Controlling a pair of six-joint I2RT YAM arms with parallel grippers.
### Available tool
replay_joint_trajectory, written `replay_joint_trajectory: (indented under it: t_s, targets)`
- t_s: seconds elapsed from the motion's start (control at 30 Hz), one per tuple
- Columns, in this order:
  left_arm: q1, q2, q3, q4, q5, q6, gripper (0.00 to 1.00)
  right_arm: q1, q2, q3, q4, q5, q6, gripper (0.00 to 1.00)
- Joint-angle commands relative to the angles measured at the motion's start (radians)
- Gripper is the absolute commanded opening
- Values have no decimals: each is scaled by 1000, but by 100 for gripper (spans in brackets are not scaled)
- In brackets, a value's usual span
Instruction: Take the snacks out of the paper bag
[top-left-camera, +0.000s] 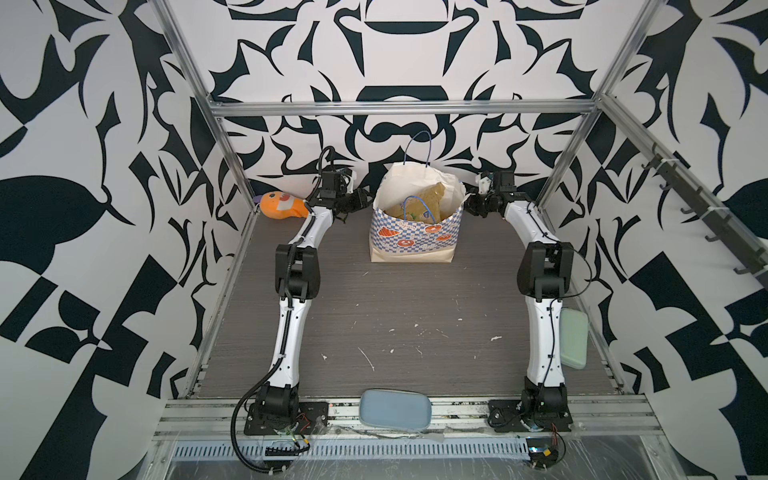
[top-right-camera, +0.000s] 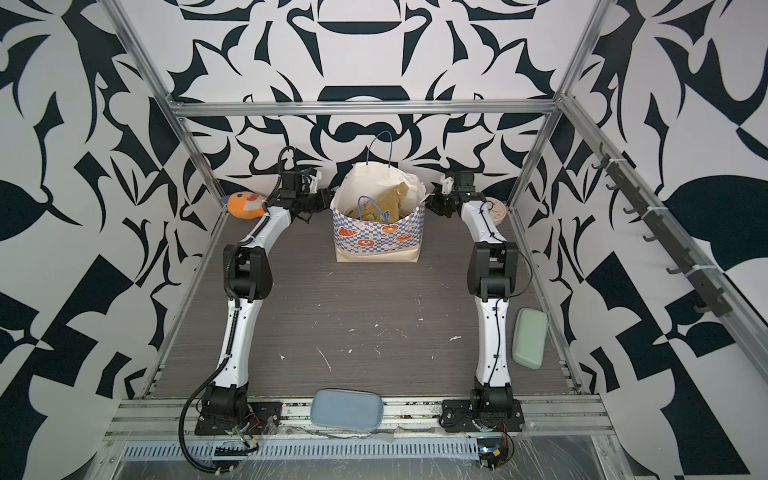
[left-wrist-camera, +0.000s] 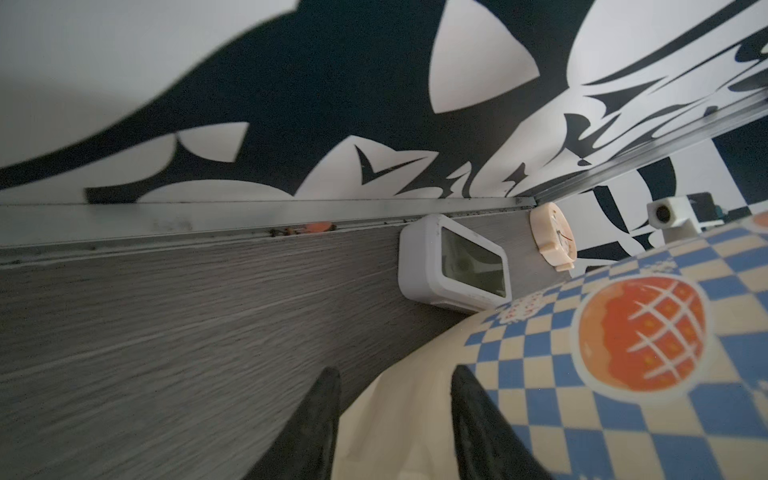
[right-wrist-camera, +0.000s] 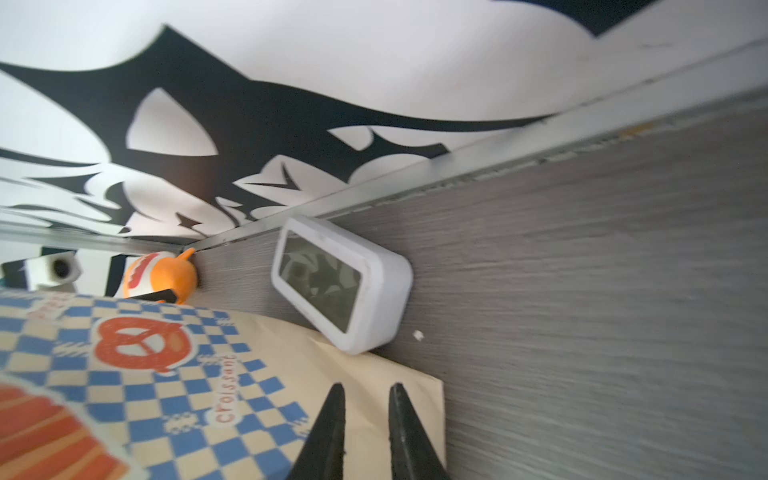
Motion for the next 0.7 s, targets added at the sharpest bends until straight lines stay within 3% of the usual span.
replay_joint_trajectory:
  t_s: [0.0,0.3,0.67]
  targets:
    - [-12,39,54,69,47,-26,46,16,-28,21,59,-54,-23,25]
    - [-33,63,79,72,99,-26,41,52,24,69,93,-184,-57,26]
    - [-31,-24,-34,64,101,48,37,92,-50,-25,44,-216,-177,26]
